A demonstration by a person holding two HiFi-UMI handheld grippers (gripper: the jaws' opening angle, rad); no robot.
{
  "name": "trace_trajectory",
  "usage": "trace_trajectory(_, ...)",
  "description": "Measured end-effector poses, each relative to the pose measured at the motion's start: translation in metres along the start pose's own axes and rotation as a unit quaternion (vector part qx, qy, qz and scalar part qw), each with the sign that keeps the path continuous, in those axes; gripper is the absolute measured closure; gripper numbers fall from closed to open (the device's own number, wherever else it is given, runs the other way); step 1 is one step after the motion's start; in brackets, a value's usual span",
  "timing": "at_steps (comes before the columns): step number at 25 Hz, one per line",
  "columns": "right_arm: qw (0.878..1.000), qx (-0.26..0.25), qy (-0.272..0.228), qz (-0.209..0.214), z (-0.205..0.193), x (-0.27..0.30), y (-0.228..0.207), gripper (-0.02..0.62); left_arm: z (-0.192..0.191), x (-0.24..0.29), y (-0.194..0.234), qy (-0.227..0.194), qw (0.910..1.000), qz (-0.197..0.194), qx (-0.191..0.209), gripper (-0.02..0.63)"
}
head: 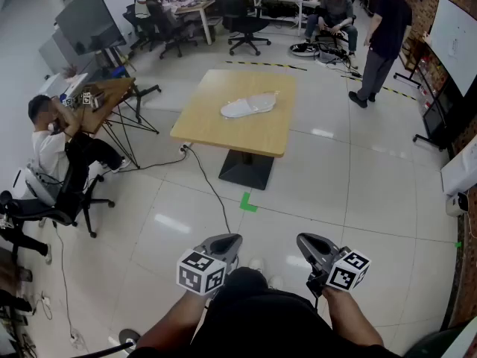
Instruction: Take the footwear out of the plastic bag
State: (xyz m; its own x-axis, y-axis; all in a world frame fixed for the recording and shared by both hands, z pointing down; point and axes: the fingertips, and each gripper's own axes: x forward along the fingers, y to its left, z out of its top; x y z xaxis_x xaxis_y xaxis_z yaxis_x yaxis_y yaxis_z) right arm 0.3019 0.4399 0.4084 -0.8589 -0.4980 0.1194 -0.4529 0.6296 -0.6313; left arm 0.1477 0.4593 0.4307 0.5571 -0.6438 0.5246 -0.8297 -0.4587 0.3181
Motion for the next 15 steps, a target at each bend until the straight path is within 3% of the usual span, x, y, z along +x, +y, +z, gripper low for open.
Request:
trace_trajectory(8,0.999,0.025,0.027,-0.032,-0.01,0.015,-0.042,0.594,0.02,0.032,0.021,-0.008,0.9996,-0.016,0.021,0.598)
trace_trajectory(15,0.997,0.0,0.065,-0.029,0.016,0.103,-0.061,0.594,0.026,0.058,0.106,0.002,0.9998,-0.01,-0.019,0.598)
